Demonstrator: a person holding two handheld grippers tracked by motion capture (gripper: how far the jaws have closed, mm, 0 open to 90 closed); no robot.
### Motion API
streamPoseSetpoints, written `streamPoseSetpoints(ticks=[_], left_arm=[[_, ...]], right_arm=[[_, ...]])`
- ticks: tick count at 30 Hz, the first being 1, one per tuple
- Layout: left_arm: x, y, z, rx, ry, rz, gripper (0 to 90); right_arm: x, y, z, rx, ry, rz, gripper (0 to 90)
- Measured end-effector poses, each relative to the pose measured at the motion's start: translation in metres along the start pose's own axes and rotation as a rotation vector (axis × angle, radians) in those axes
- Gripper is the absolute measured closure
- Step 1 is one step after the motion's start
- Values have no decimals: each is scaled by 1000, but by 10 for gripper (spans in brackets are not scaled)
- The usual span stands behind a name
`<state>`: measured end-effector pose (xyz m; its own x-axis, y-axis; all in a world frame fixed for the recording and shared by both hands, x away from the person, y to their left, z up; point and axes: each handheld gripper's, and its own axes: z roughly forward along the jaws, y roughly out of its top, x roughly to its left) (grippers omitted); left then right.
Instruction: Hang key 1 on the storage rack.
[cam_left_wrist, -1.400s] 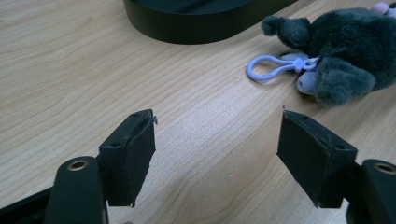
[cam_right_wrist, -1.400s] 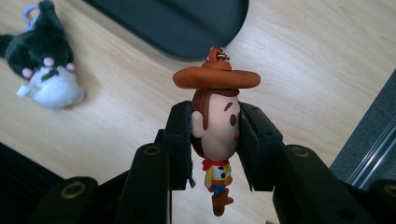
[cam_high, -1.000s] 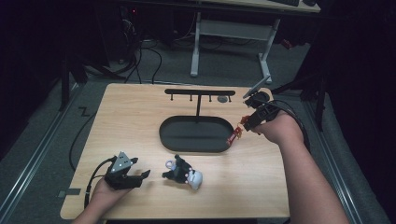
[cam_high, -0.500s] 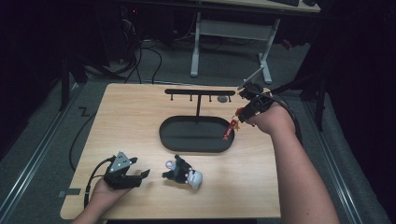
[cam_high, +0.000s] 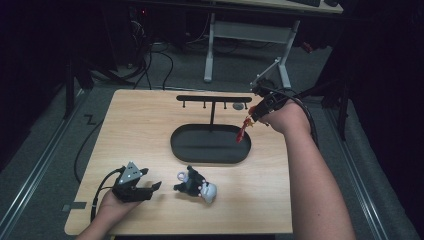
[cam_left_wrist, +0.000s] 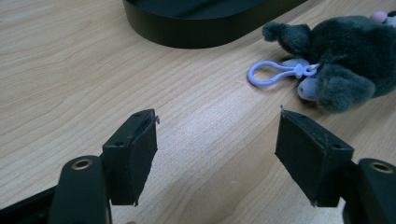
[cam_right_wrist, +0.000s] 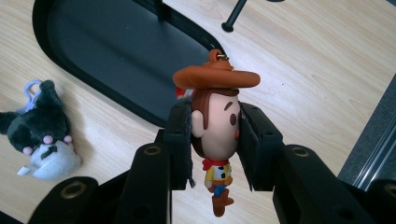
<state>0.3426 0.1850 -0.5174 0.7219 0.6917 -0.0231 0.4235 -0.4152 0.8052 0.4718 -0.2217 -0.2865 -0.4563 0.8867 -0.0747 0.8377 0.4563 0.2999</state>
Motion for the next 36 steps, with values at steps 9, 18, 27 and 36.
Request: streamPoseSetpoints(ticks=[9, 18, 27, 36], left_arm=[[0, 0, 1, 7, 1, 5, 297], [1, -1, 1, 11, 4, 3, 298], [1, -1, 1, 6, 4, 4, 298], [1, -1, 2, 12, 2, 7, 299]], right_arm=[[-6, 11, 3, -15, 1, 15, 670], [-9, 24, 8, -30, -8, 20, 670], [-8, 31, 14, -32, -3, 15, 670], [-22, 20, 20, -30, -17, 65, 670]])
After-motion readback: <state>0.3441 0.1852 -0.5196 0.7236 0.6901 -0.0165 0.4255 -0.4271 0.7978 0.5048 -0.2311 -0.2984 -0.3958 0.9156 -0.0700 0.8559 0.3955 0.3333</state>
